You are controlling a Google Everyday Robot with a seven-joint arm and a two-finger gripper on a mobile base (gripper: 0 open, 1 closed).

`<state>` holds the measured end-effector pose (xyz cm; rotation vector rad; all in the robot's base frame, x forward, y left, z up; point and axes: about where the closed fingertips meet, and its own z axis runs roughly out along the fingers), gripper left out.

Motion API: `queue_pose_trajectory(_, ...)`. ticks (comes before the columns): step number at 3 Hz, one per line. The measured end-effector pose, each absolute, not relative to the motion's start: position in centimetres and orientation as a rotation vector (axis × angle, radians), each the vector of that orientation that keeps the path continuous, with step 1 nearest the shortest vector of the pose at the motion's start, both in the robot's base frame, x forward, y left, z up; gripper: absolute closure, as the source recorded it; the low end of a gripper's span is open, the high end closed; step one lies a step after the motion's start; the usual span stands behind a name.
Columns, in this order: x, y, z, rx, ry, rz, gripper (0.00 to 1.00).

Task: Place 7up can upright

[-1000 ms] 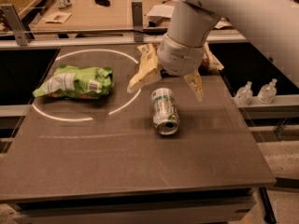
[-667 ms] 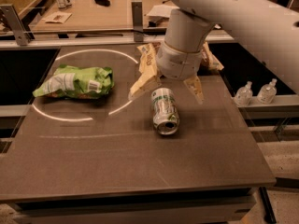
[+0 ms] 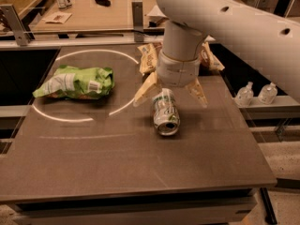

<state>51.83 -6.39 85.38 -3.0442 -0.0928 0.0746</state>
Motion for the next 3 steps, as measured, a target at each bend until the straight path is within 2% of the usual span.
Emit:
queue_pose_trajectory(2, 51.7, -6.4, 83.8, -3.075, -0.010, 0.086, 0.00)
queue_pose_trajectory(3, 51.2, -5.7, 83.5, -3.059, -0.038, 0.109, 0.16)
